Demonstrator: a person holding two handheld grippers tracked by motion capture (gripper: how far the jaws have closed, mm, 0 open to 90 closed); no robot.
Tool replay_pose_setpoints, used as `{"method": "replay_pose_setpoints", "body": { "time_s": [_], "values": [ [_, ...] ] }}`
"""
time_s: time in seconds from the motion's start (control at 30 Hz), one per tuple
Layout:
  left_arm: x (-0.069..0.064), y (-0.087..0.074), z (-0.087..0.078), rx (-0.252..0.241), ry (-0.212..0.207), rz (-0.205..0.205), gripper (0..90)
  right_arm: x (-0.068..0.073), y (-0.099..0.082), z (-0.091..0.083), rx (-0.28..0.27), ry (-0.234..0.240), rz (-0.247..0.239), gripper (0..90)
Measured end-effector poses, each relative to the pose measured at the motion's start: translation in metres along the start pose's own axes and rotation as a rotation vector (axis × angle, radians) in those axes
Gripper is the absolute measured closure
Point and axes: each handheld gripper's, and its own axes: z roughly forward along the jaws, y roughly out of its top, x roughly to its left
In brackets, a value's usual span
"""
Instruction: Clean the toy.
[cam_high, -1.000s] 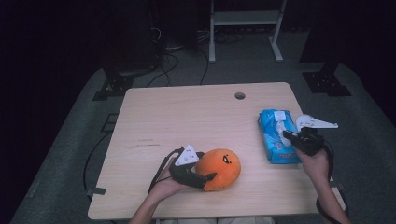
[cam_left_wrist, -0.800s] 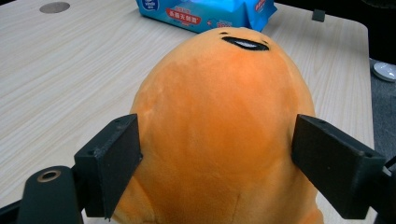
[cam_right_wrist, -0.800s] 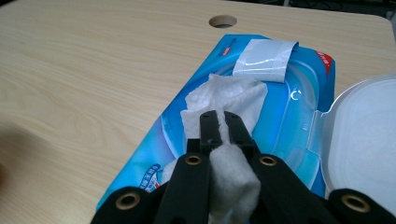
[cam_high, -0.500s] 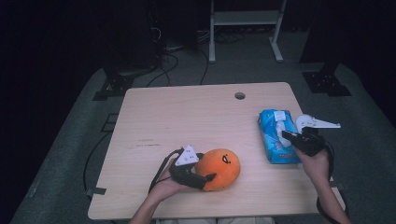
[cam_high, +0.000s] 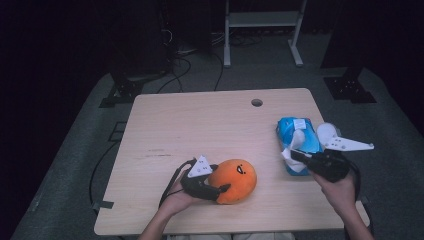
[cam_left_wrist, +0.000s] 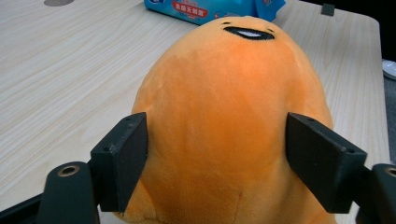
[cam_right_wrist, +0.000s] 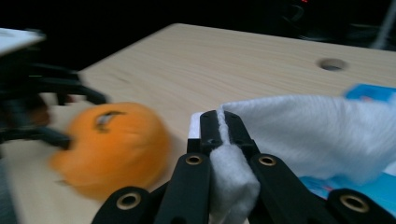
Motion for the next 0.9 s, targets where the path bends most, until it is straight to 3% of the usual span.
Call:
{"method": "replay_pose_setpoints", "body": {
  "time_s": [0.2, 0.33, 0.43, 0.5, 0.63, 0.67, 0.73, 0.9],
  "values": [
    [0.001, -0.001, 0.001, -0.002, 0.001, -0.007, 23.6, 0.057, 0.004, 0.0, -0.006, 0.189, -0.053, 88.0],
    [0.001, -0.001, 0.001, -0.005, 0.001, -0.005, 23.6, 0.087, 0.011, 0.002, 0.001, 0.278, -0.103, 87.9],
    [0.002, -0.002, 0.001, -0.003, 0.0, 0.001, 23.6, 0.102, 0.015, 0.006, 0.007, 0.362, -0.086, 87.9],
    [0.002, -0.002, 0.001, -0.004, -0.002, 0.002, 23.6, 0.111, 0.016, 0.008, 0.022, 0.357, -0.129, 87.9],
    [0.002, -0.001, 0.001, -0.004, -0.003, 0.004, 23.5, 0.106, 0.011, 0.022, 0.061, 0.375, -0.11, 87.9],
    [0.002, -0.001, 0.001, -0.006, -0.003, 0.003, 23.5, 0.099, 0.008, 0.028, 0.068, 0.397, -0.063, 87.9],
    [0.002, -0.002, 0.001, -0.008, -0.005, 0.007, 23.5, 0.096, 0.006, 0.035, 0.07, 0.442, -0.021, 87.9],
    [0.003, -0.002, 0.002, -0.014, -0.013, 0.006, 23.3, 0.118, 0.016, 0.035, 0.066, 0.482, -0.088, 87.8]
  ]
}}
